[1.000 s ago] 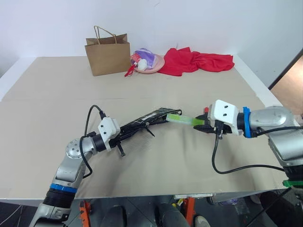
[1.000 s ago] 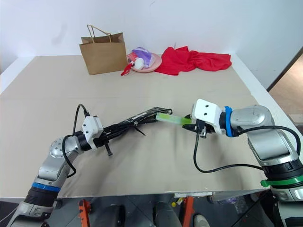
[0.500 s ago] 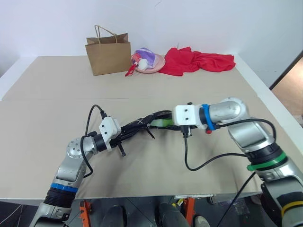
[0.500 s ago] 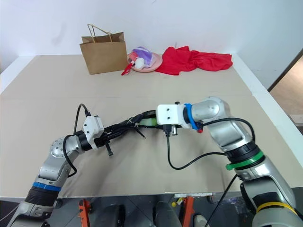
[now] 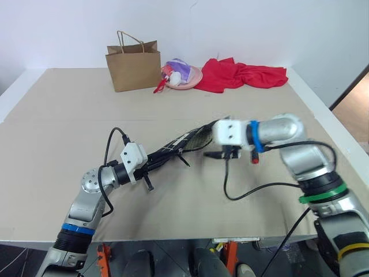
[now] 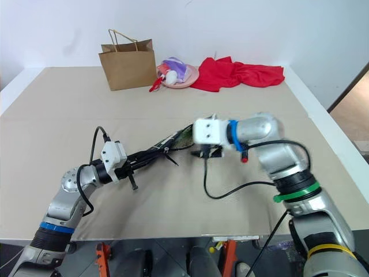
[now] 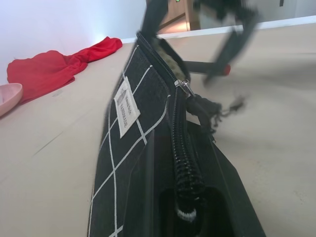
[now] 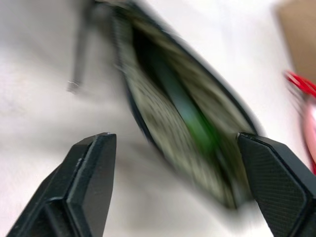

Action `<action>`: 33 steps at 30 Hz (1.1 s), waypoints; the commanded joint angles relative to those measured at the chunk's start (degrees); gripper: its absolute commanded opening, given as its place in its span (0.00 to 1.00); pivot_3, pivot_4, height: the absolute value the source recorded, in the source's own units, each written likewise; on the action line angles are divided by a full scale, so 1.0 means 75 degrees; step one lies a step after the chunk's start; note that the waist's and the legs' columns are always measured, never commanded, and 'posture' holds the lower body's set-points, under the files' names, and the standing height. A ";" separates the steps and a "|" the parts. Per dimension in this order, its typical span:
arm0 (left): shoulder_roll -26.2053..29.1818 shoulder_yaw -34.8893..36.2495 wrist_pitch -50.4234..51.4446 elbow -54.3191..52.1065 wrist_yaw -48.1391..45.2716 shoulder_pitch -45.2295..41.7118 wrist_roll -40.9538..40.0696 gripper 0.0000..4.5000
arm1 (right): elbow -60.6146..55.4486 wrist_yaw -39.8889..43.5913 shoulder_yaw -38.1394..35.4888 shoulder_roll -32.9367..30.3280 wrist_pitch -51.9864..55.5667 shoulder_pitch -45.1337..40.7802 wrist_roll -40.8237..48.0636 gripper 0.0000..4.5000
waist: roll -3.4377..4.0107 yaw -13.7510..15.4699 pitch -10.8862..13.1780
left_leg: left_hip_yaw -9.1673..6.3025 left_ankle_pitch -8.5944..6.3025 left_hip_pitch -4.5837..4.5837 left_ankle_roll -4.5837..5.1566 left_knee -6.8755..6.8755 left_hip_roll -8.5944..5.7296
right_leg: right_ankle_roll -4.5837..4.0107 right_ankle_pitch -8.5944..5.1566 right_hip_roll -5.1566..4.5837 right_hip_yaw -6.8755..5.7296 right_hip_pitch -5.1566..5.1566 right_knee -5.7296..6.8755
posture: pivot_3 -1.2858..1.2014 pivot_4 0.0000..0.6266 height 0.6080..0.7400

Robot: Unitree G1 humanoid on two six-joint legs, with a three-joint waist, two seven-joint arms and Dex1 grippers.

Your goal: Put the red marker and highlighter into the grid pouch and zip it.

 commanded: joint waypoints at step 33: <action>-0.0020 -0.0029 0.0039 -0.0612 0.0233 0.0215 -0.0128 0.00 | -0.0140 -0.5888 -0.2515 0.1879 0.5233 0.2669 0.0731 0.23 | -0.0018 -0.0028 -0.0015 | 0.0018 0.0028 0.0021 0.0015 0.0011 -0.0002 | 0.0062 0.0014 0.0010 0.0028 0.0017 0.0004 | 0.52 0.24 1.00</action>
